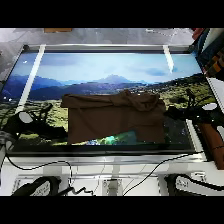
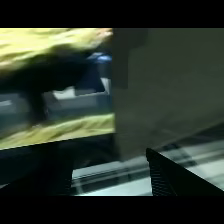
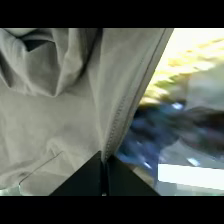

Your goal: Fold the clothes and pants, and hang the long-sleeved shirts on hangers.

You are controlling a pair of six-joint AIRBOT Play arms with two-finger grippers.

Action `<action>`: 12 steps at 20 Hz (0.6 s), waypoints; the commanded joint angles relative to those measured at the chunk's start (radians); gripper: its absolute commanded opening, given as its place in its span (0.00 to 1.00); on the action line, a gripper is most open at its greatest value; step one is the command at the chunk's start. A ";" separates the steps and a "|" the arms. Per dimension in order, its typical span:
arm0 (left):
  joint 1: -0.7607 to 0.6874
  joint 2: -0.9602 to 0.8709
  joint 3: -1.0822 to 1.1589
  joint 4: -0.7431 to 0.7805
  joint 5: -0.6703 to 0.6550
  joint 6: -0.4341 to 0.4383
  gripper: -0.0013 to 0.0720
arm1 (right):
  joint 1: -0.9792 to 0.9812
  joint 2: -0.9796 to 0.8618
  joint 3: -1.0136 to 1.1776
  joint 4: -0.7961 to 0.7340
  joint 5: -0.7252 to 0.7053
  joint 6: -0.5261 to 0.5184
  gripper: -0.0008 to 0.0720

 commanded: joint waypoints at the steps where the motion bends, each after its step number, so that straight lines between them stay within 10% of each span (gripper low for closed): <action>1: 0.025 -0.097 -0.039 -0.169 0.003 0.160 0.66 | 0.000 0.011 -0.013 0.002 -0.005 -0.001 0.03; 10: 0.119 -0.282 -0.039 -0.326 -0.024 0.302 0.66 | 0.000 0.011 -0.013 0.002 0.006 -0.001 0.03; 12: 0.112 -0.281 -0.039 -0.357 -0.024 0.340 0.51 | 0.000 0.011 -0.013 0.003 0.011 0.000 0.03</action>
